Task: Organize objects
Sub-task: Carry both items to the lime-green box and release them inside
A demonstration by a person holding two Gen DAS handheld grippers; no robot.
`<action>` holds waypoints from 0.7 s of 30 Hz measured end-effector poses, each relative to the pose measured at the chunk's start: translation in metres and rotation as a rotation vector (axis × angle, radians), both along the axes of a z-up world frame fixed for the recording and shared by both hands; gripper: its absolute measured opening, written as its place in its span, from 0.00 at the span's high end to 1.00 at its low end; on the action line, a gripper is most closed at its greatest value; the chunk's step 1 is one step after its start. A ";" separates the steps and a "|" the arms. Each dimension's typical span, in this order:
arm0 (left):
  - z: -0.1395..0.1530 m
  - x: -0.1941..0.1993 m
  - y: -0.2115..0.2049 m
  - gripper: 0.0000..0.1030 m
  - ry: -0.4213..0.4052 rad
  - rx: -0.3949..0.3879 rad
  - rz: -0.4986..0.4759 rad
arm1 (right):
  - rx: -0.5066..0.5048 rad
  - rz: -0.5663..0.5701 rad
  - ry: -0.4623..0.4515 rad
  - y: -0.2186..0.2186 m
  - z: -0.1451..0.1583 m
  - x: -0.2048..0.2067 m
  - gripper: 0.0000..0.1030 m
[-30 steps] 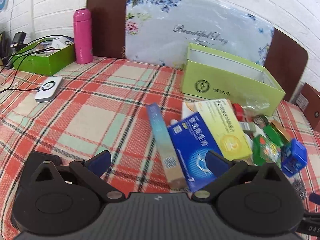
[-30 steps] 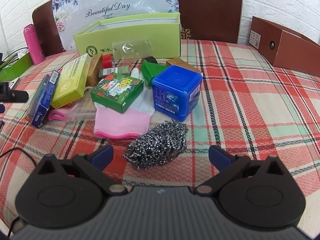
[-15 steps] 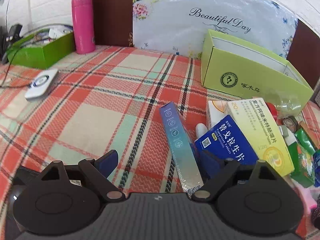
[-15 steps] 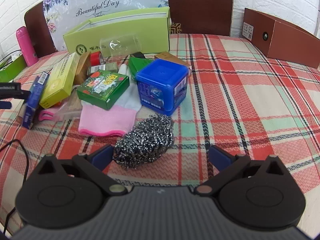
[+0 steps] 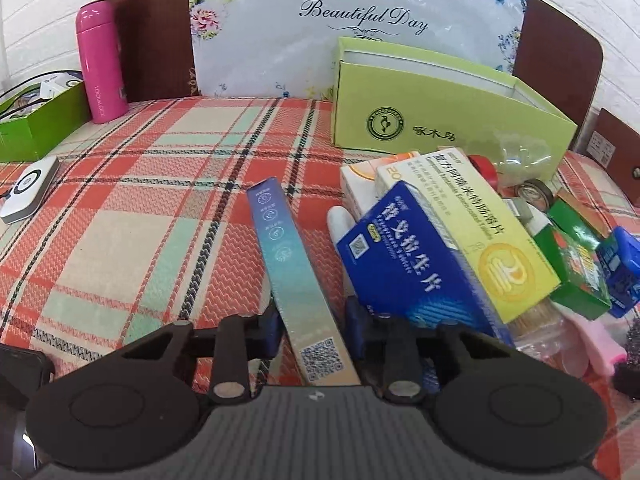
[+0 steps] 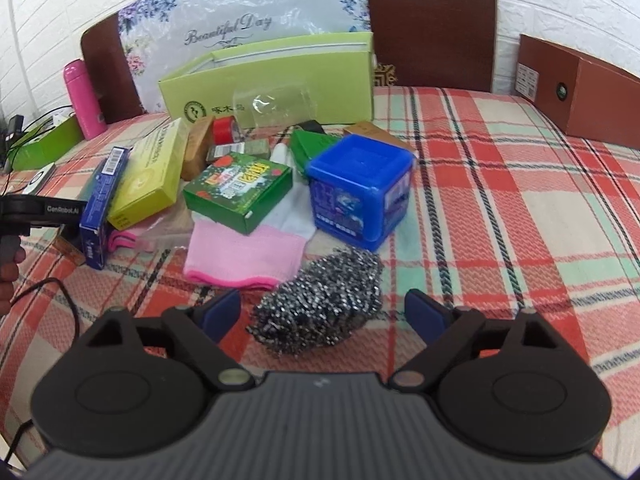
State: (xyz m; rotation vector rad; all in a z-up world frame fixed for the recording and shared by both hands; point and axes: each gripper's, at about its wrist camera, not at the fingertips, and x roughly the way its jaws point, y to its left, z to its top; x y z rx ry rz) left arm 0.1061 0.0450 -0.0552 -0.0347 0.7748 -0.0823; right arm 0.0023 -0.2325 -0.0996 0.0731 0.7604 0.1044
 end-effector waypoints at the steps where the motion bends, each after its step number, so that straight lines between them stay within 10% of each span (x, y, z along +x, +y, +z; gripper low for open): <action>1: 0.001 -0.001 0.000 0.72 0.002 -0.004 -0.002 | -0.003 0.006 -0.001 0.001 -0.001 0.000 0.42; 7: 0.015 -0.018 0.005 0.78 0.004 -0.046 -0.048 | 0.040 0.081 0.004 -0.003 0.010 -0.007 0.56; 21: 0.123 0.007 -0.015 0.78 -0.249 -0.138 -0.213 | 0.119 0.264 -0.251 -0.005 0.111 0.055 0.57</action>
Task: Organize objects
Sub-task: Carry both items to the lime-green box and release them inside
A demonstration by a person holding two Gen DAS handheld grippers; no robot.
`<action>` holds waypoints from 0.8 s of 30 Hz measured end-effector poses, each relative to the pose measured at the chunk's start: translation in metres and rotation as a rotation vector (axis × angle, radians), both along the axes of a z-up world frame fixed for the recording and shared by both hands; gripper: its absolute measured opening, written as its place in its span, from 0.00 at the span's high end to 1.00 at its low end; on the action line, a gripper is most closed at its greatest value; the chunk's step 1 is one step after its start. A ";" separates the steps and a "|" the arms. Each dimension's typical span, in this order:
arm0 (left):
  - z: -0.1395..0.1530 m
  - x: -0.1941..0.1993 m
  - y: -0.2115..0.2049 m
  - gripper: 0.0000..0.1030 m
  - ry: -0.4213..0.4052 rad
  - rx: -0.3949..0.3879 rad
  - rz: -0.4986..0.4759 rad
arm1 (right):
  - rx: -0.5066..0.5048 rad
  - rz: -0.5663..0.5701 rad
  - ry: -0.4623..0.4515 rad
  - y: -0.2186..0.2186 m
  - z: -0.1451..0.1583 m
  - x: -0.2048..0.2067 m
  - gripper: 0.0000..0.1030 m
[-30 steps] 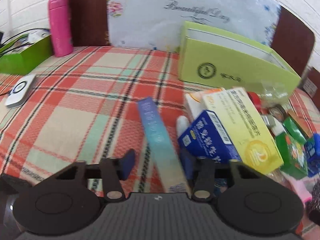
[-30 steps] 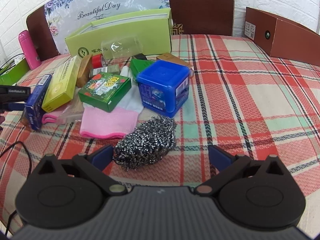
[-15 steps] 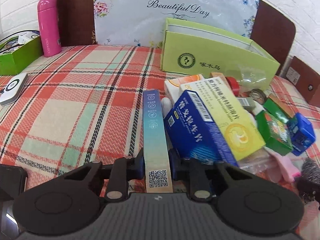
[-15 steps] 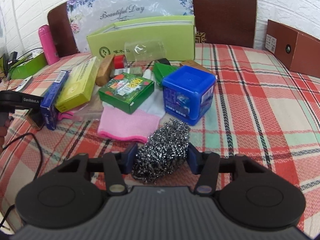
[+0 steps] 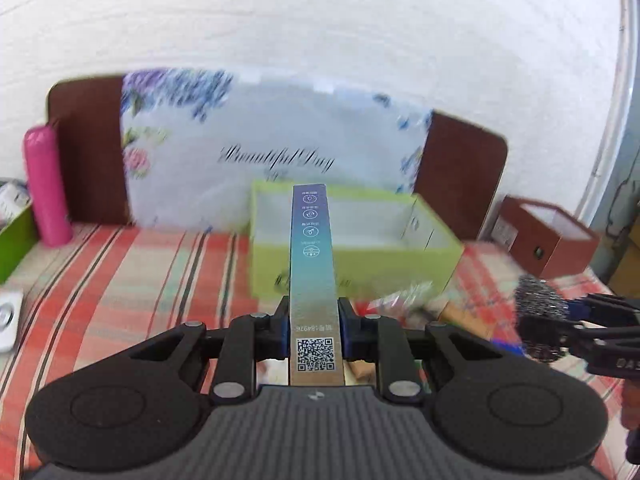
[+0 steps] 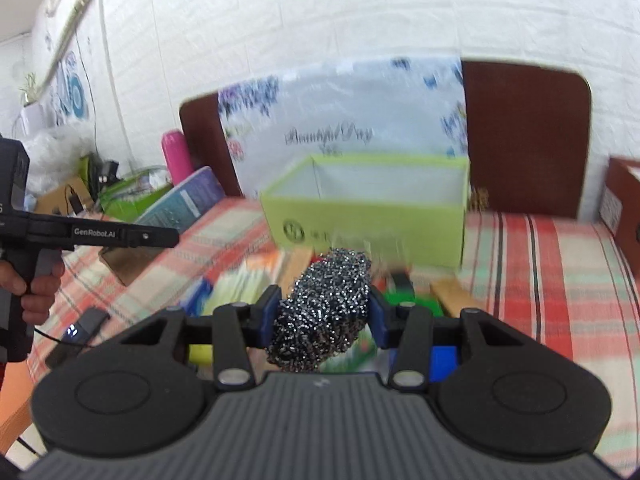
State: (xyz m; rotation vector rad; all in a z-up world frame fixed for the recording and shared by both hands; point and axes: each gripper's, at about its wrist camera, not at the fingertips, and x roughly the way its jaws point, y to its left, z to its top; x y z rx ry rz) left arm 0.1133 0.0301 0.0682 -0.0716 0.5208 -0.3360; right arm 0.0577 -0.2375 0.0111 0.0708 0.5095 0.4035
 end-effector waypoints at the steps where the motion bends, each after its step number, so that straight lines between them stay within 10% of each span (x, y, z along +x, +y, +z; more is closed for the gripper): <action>1: 0.005 0.009 -0.006 0.78 -0.016 -0.002 -0.010 | -0.001 -0.002 -0.021 0.001 0.006 0.010 0.57; 9: 0.016 0.116 -0.045 0.78 -0.015 -0.056 -0.039 | -0.035 -0.049 -0.093 0.021 0.015 0.110 0.57; 21: -0.036 0.210 -0.052 0.78 0.105 -0.047 -0.011 | -0.107 -0.053 0.045 0.053 -0.055 0.241 0.57; 23: -0.041 0.211 -0.049 0.60 0.085 -0.054 0.000 | -0.118 -0.036 0.069 0.058 -0.066 0.251 0.52; 24: -0.043 0.210 -0.047 0.31 0.086 -0.050 0.014 | -0.125 -0.021 0.080 0.061 -0.070 0.254 0.46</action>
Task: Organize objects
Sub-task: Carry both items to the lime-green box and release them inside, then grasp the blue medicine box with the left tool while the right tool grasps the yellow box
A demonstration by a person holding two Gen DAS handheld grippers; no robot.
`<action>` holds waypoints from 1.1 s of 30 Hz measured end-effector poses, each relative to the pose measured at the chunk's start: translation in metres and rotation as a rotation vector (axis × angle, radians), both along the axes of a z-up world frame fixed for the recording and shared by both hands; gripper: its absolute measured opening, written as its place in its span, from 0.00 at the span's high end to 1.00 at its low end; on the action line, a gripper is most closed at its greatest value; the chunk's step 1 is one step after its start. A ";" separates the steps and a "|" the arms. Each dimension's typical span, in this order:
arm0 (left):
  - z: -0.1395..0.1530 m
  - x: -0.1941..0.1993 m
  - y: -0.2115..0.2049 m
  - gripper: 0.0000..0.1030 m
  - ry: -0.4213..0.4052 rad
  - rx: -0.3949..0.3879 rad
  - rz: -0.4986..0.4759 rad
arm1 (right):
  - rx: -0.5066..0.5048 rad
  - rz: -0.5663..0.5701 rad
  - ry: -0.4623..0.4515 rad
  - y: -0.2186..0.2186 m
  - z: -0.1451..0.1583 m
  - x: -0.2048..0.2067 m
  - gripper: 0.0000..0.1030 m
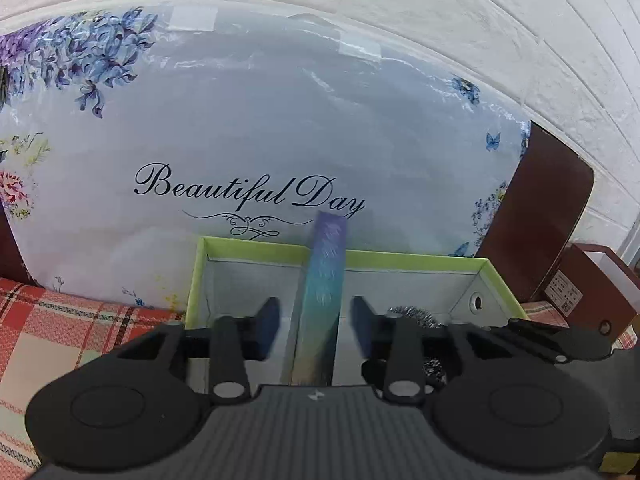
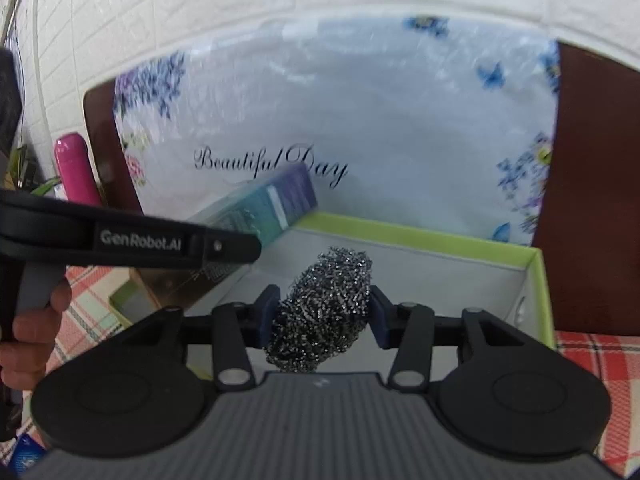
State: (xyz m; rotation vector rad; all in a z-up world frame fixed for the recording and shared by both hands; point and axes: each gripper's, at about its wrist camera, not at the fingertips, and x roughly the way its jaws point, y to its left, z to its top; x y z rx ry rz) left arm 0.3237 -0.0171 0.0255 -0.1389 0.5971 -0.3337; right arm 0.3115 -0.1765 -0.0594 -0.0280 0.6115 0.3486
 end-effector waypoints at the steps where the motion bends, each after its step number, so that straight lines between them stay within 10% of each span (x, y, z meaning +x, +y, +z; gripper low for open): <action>1: -0.001 -0.001 0.001 0.20 -0.005 0.006 0.020 | -0.011 0.011 0.012 0.002 -0.004 0.002 0.34; 8: 0.023 -0.034 0.024 0.20 -0.047 -0.035 0.053 | -0.017 -0.066 -0.076 -0.018 0.021 -0.029 0.01; 18: 0.050 -0.146 0.020 0.19 -0.078 0.024 0.060 | 0.147 -0.168 -0.225 -0.067 0.084 -0.141 0.00; 33: -0.015 -0.256 0.029 0.19 0.058 0.108 0.141 | 0.103 -0.218 -0.190 -0.070 0.044 -0.277 0.00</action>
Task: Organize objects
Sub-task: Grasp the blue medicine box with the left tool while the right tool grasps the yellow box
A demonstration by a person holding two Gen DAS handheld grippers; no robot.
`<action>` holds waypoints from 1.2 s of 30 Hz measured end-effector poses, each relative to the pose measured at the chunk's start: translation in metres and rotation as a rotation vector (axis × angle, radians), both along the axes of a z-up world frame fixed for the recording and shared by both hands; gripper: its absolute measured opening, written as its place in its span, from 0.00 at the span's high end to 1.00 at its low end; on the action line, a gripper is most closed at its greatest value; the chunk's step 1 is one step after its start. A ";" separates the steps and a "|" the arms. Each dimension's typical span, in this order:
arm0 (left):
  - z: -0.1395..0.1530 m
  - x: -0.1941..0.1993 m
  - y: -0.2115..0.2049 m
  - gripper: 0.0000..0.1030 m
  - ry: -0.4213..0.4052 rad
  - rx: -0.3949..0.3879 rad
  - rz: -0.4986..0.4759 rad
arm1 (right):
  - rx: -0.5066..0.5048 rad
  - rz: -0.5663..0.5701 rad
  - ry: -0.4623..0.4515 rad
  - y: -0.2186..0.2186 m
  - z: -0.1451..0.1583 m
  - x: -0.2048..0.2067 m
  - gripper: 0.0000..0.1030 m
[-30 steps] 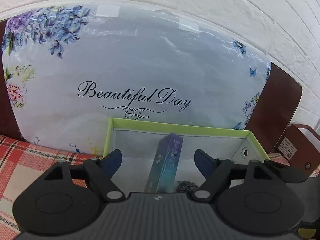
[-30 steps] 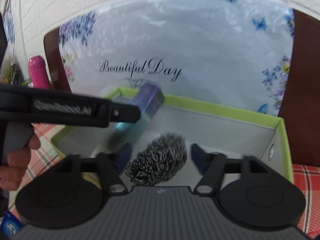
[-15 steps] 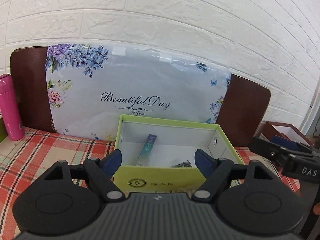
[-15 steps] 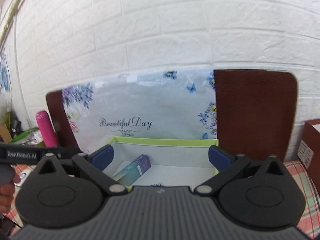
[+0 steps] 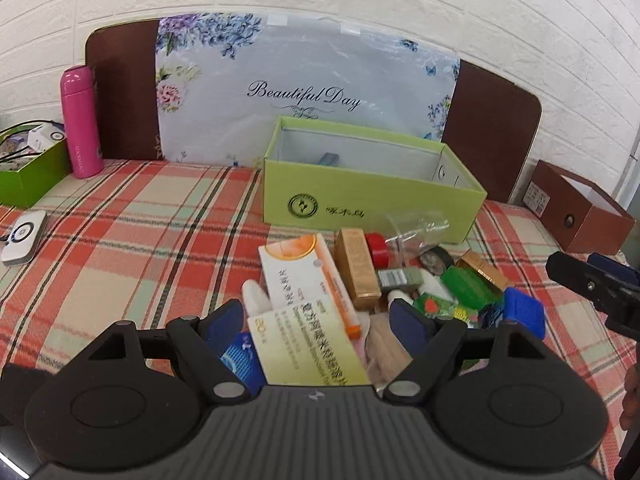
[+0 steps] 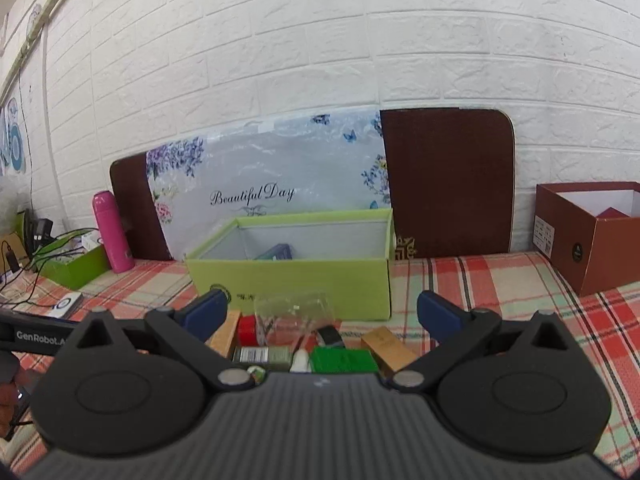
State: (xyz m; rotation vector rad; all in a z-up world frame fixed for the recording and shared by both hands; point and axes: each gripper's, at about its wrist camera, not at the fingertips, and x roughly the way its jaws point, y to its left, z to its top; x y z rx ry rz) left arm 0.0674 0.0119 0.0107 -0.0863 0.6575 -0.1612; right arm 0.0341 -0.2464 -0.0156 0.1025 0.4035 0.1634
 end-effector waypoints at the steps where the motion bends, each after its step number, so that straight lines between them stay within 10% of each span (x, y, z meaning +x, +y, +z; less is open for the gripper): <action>1: -0.003 -0.003 0.003 0.19 0.008 0.006 0.010 | -0.009 0.009 0.015 0.004 -0.005 -0.004 0.00; 24: -0.028 -0.030 0.061 0.19 0.057 -0.049 0.190 | -0.128 0.386 0.215 0.165 -0.079 -0.019 0.00; 36: -0.058 -0.014 0.059 0.19 0.144 -0.008 0.176 | -0.137 0.255 0.180 0.130 -0.085 -0.006 0.08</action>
